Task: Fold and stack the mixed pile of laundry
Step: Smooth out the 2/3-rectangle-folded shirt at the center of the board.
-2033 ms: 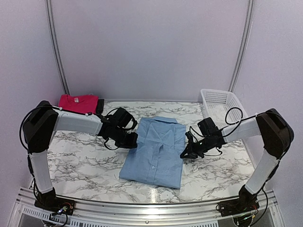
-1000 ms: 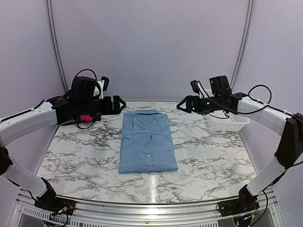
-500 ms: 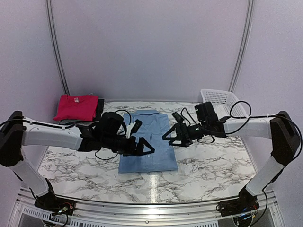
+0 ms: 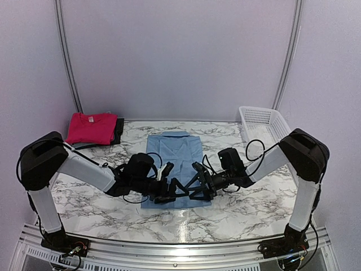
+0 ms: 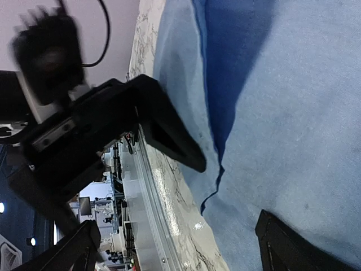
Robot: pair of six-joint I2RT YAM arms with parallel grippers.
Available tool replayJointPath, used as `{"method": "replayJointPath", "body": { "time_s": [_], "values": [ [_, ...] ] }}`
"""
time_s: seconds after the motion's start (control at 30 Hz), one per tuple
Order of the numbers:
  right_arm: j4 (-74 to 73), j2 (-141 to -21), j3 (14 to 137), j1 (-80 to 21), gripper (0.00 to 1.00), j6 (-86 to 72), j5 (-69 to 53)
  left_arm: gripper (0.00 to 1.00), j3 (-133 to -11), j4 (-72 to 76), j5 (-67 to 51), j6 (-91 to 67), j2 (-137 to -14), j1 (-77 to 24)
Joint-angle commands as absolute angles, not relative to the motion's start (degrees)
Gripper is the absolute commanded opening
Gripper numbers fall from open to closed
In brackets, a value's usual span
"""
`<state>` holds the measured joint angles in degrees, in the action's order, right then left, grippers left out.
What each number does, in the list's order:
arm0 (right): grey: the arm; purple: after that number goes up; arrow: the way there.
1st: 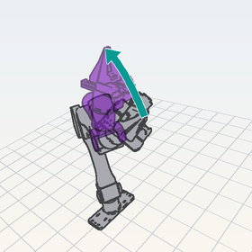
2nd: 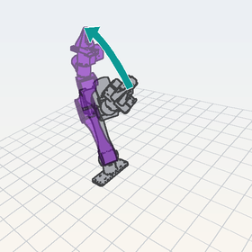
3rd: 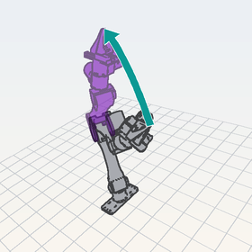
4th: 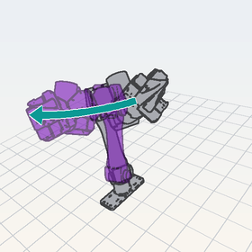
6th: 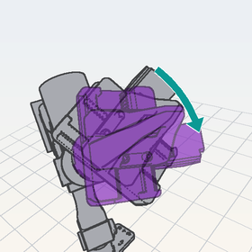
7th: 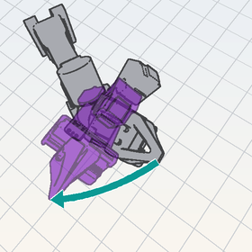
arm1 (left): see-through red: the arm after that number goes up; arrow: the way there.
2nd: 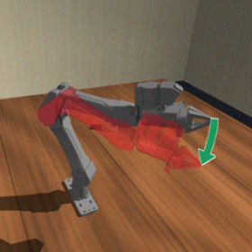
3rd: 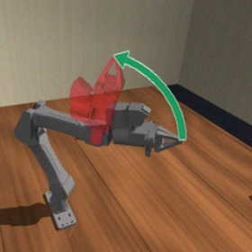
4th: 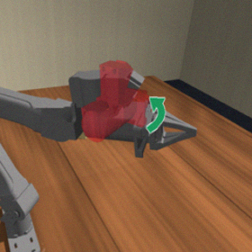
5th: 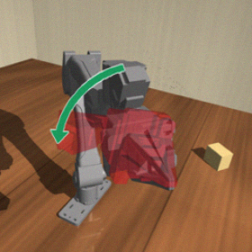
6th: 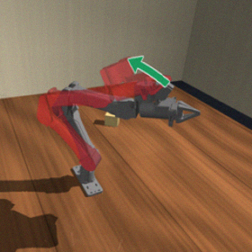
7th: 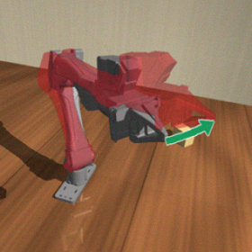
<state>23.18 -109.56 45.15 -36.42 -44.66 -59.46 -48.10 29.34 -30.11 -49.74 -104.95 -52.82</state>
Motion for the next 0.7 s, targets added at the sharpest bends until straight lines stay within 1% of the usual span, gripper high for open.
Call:
{"method": "replayJointPath", "body": {
  "time_s": [0.0, 0.1, 0.2, 0.33, 0.4, 0.5, 0.53, 0.57, 0.6, 0.67],
  "values": [
    [26.84, -114.44, 39.81, -36.56, 0.96, -44.78, -58.82, 0.99, -40.69, 41.55, -30.39, -56.33, -108.48, -52.22],
    [27.42, -115.02, 37.08, -36.43, 0.95, -44.02, -58.29, 0.99, -35.48, 46.90, -29.61, -58.92, -108.32, -51.08],
    [26.82, -113.76, 35.27, -36.17, 0.95, -43.24, -58.27, 0.99, -32.17, 47.72, -29.05, -58.95, -105.84, -49.76],
    [18.58, -107.23, 36.23, -36.01, 0.94, -38.08, -57.09, 0.99, -29.84, 45.28, -29.14, -57.01, -99.79, -48.28],
    [12.67, -103.00, 38.39, -36.00, 0.95, -34.61, -55.68, 0.99, -30.11, 39.52, -28.12, -53.62, -95.71, -47.95],
    [4.78, -98.21, 43.13, -35.88, 0.95, -30.62, -53.85, 0.99, -34.13, 25.96, -24.58, -44.59, -89.82, -48.63],
    [1.56, -97.05, 45.26, -35.82, 0.95, -28.59, -52.99, 0.99, -36.15, 18.75, -20.46, -40.55, -87.02, -49.40],
    [-0.27, -96.09, 47.58, -35.71, 0.94, -27.36, -52.07, 0.99, -38.38, 15.08, -18.14, -36.50, -85.70, -50.39],
    [-3.14, -95.46, 50.05, -35.75, 0.94, -25.58, -50.92, 0.99, -40.39, 10.31, -12.34, -32.58, -84.11, -51.35],
    [-7.74, -95.69, 55.46, -35.58, 0.90, -21.70, -49.16, 0.99, -43.21, 3.19, -5.28, -25.63, -81.61, -53.24]
  ]
}}
